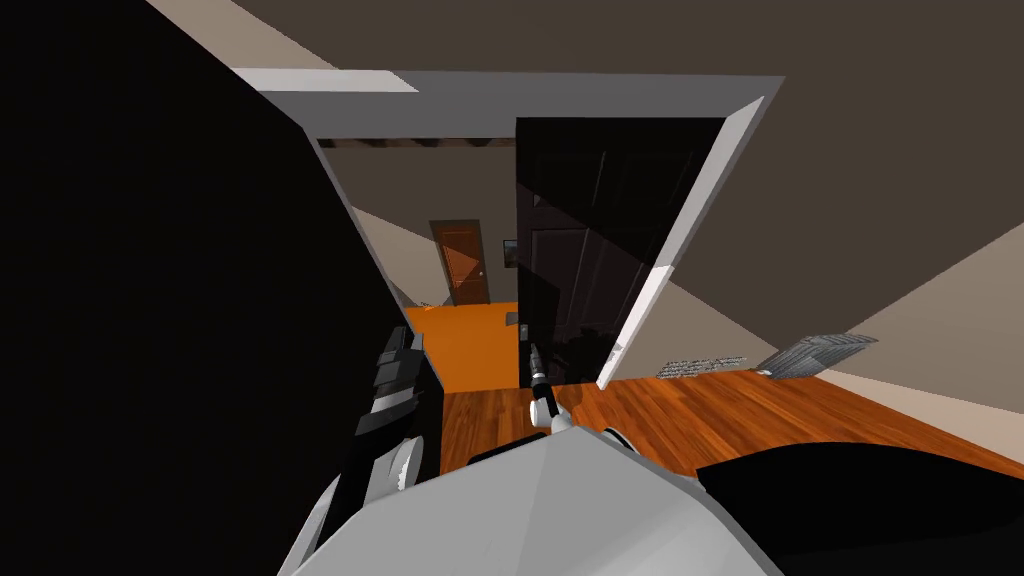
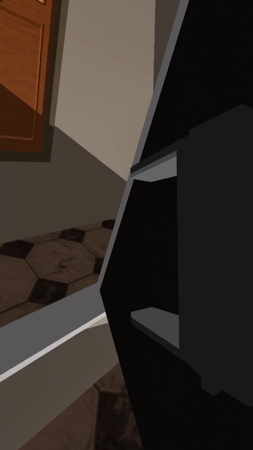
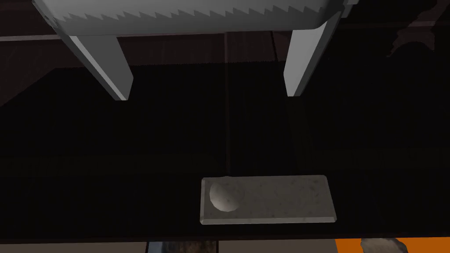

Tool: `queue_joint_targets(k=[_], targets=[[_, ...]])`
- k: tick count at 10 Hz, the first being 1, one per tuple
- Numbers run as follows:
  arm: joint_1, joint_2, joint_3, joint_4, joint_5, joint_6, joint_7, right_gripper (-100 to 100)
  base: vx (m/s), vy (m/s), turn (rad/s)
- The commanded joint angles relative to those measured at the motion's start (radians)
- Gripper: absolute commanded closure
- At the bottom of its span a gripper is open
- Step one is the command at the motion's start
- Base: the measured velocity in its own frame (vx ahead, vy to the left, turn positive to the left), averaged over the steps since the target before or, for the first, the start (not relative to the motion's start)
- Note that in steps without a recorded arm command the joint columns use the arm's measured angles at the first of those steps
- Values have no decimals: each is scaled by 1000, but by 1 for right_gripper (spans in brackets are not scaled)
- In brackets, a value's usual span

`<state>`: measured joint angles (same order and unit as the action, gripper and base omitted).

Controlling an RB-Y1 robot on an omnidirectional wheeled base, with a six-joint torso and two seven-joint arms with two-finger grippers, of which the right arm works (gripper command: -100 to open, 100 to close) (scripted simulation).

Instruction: Pull the door open

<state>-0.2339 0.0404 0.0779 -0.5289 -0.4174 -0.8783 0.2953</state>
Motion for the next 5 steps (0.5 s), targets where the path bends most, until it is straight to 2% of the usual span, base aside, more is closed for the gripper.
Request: queue_joint_targets(k=[1, 2, 3, 4, 5], targets=[[0, 0, 0, 0, 0, 0, 0, -100, 107, 25, 18], [1, -27, -1, 2, -4, 7, -1, -100, -1, -65, 60], [2, -42, -2, 4, -5, 11, -3, -100, -25, -112, 88], [2, -42, -2, 4, -5, 11, -3, -100, -31, -76, 35], [3, -69, -4, 7, -8, 20, -9, -100, -33, -39, 92]])
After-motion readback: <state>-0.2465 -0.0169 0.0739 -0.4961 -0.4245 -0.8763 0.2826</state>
